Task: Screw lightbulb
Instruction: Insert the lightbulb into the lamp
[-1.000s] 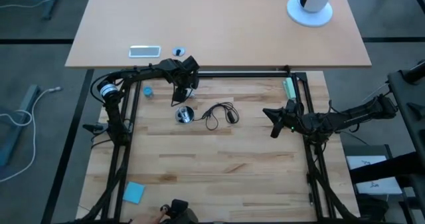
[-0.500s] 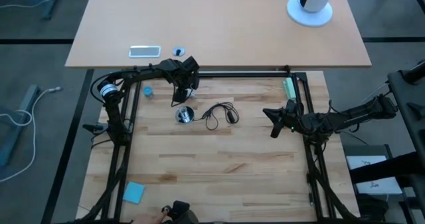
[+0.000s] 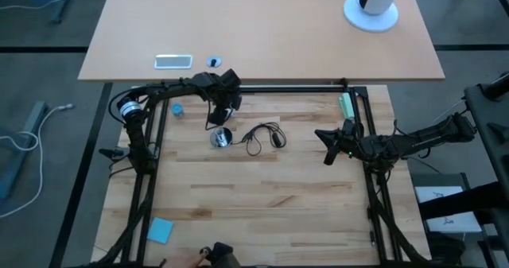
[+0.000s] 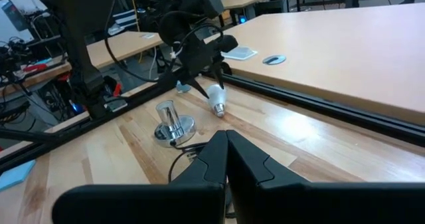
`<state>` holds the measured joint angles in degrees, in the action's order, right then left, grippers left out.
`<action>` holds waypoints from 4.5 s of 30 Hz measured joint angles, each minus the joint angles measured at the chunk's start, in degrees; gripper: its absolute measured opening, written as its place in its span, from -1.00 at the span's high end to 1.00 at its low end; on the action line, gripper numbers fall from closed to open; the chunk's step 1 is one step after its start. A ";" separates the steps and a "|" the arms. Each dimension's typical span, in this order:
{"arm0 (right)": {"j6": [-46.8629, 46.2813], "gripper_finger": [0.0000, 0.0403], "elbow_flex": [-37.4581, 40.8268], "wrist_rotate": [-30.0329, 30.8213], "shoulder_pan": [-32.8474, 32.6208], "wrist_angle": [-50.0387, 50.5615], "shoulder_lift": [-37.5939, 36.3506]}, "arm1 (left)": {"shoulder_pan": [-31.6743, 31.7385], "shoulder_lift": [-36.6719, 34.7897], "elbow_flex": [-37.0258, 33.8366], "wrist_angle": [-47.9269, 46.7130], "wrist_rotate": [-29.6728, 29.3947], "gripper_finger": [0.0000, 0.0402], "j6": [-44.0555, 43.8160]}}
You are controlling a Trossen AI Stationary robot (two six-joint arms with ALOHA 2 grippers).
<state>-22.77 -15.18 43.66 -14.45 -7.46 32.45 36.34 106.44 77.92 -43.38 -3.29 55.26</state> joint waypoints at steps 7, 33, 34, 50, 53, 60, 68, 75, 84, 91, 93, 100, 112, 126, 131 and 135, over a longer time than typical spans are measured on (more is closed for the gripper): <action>0.06 1.00 0.00 -0.02 0.49 0.00 0.02 | -0.16 0.14 -1.09 2.61 -3.61 -0.04 9.63; -0.12 1.00 0.39 -0.11 2.28 -0.01 0.01 | 1.36 -0.01 -10.28 8.56 -0.16 0.17 2.61; -0.12 1.00 0.39 -0.11 2.28 -0.02 0.00 | 1.37 -0.03 -10.45 8.12 -0.31 0.19 1.64; -0.58 1.00 0.39 -0.17 2.42 -0.02 0.00 | 1.29 -3.38 -8.95 2.93 -4.21 0.27 -1.84; -0.62 1.00 0.39 -0.18 2.46 -0.02 0.00 | 1.31 -6.78 -6.87 3.28 -6.47 0.31 -0.70; -0.82 1.00 0.44 -0.53 2.46 0.09 0.02 | 0.68 -11.82 -4.66 2.15 -9.33 0.35 1.59; -2.99 1.00 0.44 -0.66 2.48 0.45 0.02 | -9.94 -17.87 -9.17 -1.15 -24.58 0.43 5.20; -3.03 1.00 0.48 -0.63 2.50 -0.01 0.02 | -22.51 -21.32 -13.73 0.65 -33.74 0.77 1.17; -3.12 1.00 0.48 -0.63 2.50 -0.22 0.00 | -29.51 -24.49 -16.66 1.94 -34.29 0.91 -12.45; -3.16 1.00 0.48 -0.63 2.50 -0.33 0.02 | -29.66 -24.69 -16.42 6.47 -24.78 0.97 -19.03; -3.16 1.00 0.48 -0.63 2.50 -0.33 0.02 | -29.66 -24.13 -16.58 10.28 -22.61 0.98 -20.23; -3.26 1.00 0.48 -0.69 2.50 -0.35 0.02 | -27.64 -19.10 -16.71 13.22 -23.06 0.71 -15.89; -4.20 1.00 0.48 -2.24 2.48 -0.34 0.02 | -14.83 -9.23 -16.93 11.41 -18.07 0.20 -10.19; -4.17 1.00 0.48 -2.23 2.48 -0.20 0.00 | -14.25 -6.14 -16.61 16.71 -12.40 0.26 -8.53; -4.14 1.00 0.48 -2.21 2.48 -0.19 0.01 | -14.60 -7.50 -16.90 17.04 -10.45 0.36 -9.59; -4.14 1.00 0.48 -2.21 2.48 -0.05 0.02 | -14.83 -7.71 -16.99 18.43 -10.40 0.45 -8.72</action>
<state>-26.92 -14.70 41.45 -11.97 -7.52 32.47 21.51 98.74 60.93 -24.95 -13.69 46.54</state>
